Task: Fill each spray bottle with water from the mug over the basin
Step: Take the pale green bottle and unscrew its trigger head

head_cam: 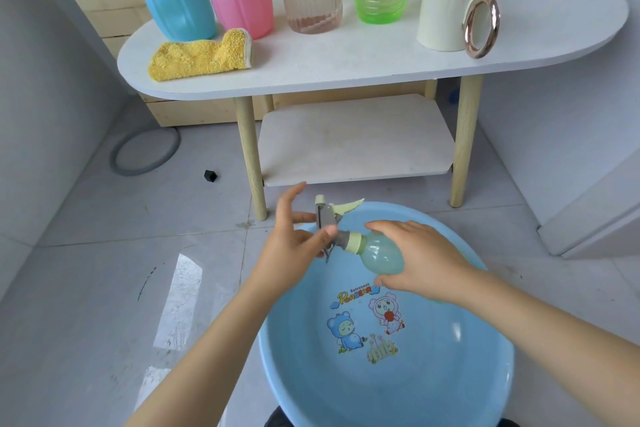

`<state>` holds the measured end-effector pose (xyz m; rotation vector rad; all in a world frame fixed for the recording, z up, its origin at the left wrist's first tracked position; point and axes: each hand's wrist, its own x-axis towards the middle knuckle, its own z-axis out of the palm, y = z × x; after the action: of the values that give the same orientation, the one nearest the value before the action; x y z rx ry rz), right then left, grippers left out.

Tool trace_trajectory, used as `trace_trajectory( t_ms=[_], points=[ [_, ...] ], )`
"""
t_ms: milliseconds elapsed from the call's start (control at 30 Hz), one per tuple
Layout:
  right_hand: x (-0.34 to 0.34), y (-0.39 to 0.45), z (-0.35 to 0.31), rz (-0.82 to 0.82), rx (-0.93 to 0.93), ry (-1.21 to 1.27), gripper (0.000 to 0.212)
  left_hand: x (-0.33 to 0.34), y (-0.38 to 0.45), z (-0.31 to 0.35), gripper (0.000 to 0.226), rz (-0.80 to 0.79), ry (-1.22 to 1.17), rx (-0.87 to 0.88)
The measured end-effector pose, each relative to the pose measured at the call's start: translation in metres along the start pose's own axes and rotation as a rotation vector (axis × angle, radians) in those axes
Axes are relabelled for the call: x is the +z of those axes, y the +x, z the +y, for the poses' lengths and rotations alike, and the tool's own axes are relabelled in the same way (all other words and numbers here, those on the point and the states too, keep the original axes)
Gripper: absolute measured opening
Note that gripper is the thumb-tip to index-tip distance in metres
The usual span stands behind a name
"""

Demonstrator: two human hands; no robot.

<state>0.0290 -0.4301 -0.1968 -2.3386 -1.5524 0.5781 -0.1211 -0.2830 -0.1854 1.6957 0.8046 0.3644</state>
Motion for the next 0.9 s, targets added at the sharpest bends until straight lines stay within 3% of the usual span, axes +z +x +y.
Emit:
trace_trajectory(
  t_ms=[100,200,300,433,533,700,900],
  points=[
    [0.0,0.001,0.01,-0.077,0.056,0.194,0.083,-0.003,-0.003,-0.006,0.072,-0.172,0.224,0.149],
    [-0.001,-0.001,0.017,-0.149,0.045,0.296,0.081,0.0,-0.002,-0.009,0.06,-0.128,0.421,0.261],
    [-0.001,-0.002,0.021,-0.123,0.024,0.292,0.08,-0.002,0.001,-0.008,0.041,-0.069,0.499,0.298],
    [0.001,-0.004,0.023,-0.037,0.001,0.16,0.084,0.0,0.004,-0.009,0.031,-0.013,0.526,0.262],
    [0.001,-0.004,0.019,0.049,-0.04,0.008,0.082,0.007,0.003,-0.009,0.024,-0.016,0.473,0.142],
    [0.003,-0.008,0.022,0.159,-0.034,-0.177,0.076,0.003,0.007,-0.006,0.045,0.052,0.358,-0.118],
    [0.003,-0.014,0.039,0.065,0.114,-0.105,0.081,-0.012,0.007,-0.005,0.045,0.139,0.286,-0.117]
  ],
)
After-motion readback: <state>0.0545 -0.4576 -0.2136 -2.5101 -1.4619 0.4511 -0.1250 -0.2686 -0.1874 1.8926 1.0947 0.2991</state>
